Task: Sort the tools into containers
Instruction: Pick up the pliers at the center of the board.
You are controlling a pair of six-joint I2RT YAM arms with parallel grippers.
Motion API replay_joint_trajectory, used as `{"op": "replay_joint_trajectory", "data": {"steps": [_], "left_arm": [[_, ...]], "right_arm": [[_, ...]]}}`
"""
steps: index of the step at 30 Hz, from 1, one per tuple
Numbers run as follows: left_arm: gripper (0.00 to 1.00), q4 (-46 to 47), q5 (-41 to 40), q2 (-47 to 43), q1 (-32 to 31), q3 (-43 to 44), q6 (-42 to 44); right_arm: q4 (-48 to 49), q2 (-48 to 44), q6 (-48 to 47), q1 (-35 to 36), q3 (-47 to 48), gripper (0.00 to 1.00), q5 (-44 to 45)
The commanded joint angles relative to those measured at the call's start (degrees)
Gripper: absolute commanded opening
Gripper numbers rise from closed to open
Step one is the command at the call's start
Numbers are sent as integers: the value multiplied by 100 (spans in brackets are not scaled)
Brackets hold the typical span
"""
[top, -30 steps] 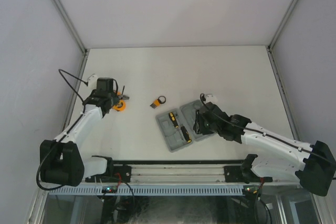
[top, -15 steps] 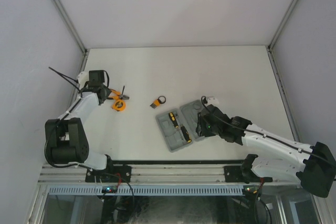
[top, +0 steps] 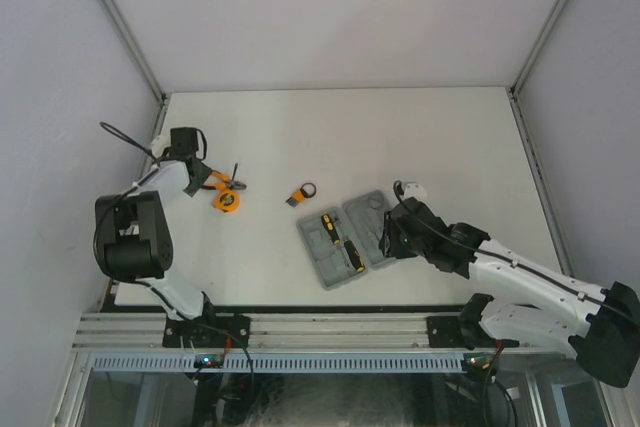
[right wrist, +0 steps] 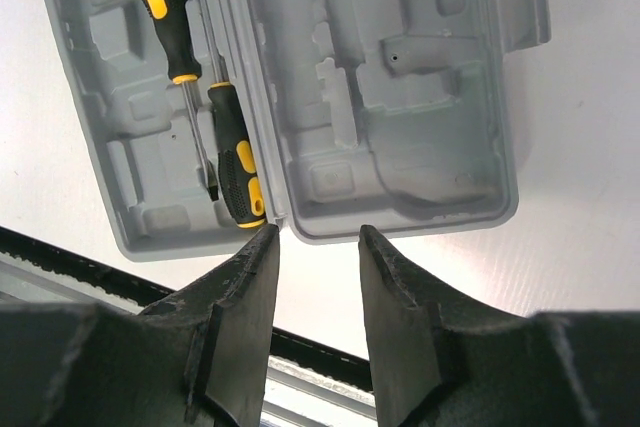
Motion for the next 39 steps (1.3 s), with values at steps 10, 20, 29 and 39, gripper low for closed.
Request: {"op": "replay_joint_trajectory", "data": {"steps": [10,20,29,39], "left_arm": [[41,-288,127,833,57,908,-118],[37,-820,344,1303,131,1444,-128],[17,-677,615,1348,232,1380,-72],[6,-331,921,1199,253,1281,-44]], "right_arm": [[-47,-540,-47,-175,-107,37,-4],[-205,-1273,-52,-452,-110,37,-109],[-360,-1486,-31,-584,-85,37,-80],[-551,-1693,64,-584,-79,37,10]]}}
